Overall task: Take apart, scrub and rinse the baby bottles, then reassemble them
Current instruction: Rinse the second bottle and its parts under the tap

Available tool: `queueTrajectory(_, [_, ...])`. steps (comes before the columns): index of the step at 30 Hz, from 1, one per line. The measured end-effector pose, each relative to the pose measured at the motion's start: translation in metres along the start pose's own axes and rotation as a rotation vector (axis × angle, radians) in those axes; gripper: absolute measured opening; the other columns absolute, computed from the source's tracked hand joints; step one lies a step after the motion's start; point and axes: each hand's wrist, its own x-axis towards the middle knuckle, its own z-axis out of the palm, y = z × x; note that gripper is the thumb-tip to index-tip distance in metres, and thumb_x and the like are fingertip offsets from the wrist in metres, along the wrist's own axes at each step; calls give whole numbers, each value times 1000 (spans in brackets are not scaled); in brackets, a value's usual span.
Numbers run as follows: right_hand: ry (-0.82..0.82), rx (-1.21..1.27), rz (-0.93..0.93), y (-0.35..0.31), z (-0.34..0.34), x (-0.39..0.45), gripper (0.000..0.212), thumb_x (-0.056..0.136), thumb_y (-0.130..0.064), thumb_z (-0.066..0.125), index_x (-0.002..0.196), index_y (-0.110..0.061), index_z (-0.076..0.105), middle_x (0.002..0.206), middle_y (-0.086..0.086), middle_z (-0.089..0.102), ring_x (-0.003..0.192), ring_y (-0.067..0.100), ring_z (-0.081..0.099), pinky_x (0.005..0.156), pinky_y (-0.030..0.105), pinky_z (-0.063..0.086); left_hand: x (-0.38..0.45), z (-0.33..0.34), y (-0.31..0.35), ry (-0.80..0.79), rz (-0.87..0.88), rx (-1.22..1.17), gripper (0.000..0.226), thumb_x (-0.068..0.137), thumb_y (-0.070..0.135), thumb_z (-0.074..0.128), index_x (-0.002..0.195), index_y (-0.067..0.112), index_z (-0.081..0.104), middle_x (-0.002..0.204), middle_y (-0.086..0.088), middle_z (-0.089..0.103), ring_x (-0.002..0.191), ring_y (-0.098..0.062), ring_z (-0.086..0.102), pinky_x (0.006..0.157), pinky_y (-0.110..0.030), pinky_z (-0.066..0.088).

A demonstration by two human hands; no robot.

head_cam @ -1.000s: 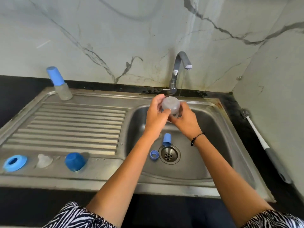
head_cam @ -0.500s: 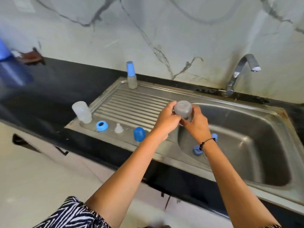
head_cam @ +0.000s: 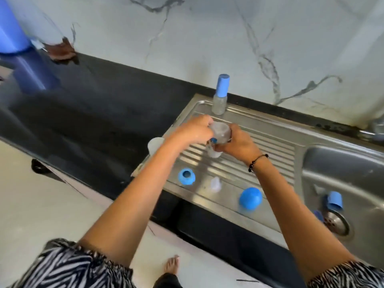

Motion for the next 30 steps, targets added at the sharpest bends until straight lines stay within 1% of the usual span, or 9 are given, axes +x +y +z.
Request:
queueTrajectory(2, [-25, 2, -16, -22, 24, 23, 64, 75, -19, 76, 128, -7, 43, 119, 8, 56, 109, 24, 54, 79, 28, 40, 12, -33, -26, -28, -13, 82, 36, 91, 9, 51, 125, 17, 55, 124, -5, 58, 112, -21, 56, 99, -39, 45])
queueTrajectory(4, [-50, -6, -4, -41, 48, 45, 62, 75, -17, 75, 127, -7, 42, 116, 7, 56, 109, 24, 54, 78, 28, 40, 25, -61, -51, -48, -33, 102, 33, 89, 6, 51, 120, 16, 59, 119, -5, 60, 109, -20, 57, 98, -39, 46])
queueTrajectory(6, [-69, -26, 13, -55, 66, 61, 61, 76, -15, 74, 126, -6, 41, 116, 9, 55, 109, 26, 53, 78, 29, 42, 37, -82, -72, -75, -65, 53, 30, 87, 2, 52, 110, 17, 63, 110, -5, 64, 102, -17, 61, 93, -38, 51])
queueTrajectory(8, [-69, -51, 17, -63, 78, 74, 60, 76, -16, 74, 125, -4, 41, 118, 12, 56, 109, 27, 53, 76, 28, 40, 46, -94, -88, -78, -86, -38, 26, 86, -1, 50, 97, 17, 65, 103, -8, 67, 95, -16, 65, 88, -33, 55])
queueTrajectory(11, [-68, -84, 5, -67, 92, 88, 59, 77, -16, 73, 124, -3, 40, 118, 14, 56, 109, 28, 54, 75, 27, 40, 56, -98, -107, -30, -102, -155, 28, 88, -3, 45, 86, 17, 64, 98, -10, 69, 91, -16, 67, 79, -25, 55])
queueTrajectory(17, [-92, -168, -23, -63, 107, 96, 63, 79, -18, 72, 129, -3, 37, 121, 16, 56, 109, 31, 54, 82, 32, 44, 61, -80, -130, 39, -134, -261, 23, 89, 0, 47, 95, 13, 65, 98, -7, 68, 93, -19, 66, 88, -35, 54])
queueTrajectory(22, [-96, -143, -31, -55, 112, 94, 64, 80, -19, 71, 131, -7, 34, 122, 14, 55, 109, 29, 56, 79, 30, 45, 61, -69, -138, 67, -144, -301, 19, 92, 6, 49, 101, 17, 61, 102, -4, 65, 93, -14, 64, 90, -35, 53])
queueTrajectory(26, [-115, -119, -34, -55, 111, 94, 72, 78, -20, 73, 134, -14, 28, 121, 11, 53, 107, 26, 54, 80, 29, 45, 57, -68, -137, 95, -155, -260, 19, 94, 9, 50, 107, 18, 60, 104, -2, 64, 96, -13, 62, 91, -34, 51])
queueTrajectory(30, [-144, -127, -25, -56, 111, 96, 78, 77, -21, 74, 136, -18, 24, 124, 10, 50, 103, 20, 50, 79, 26, 43, 56, -66, -136, 96, -149, -251, 18, 94, 10, 49, 105, 19, 60, 101, -1, 64, 95, -13, 62, 91, -35, 51])
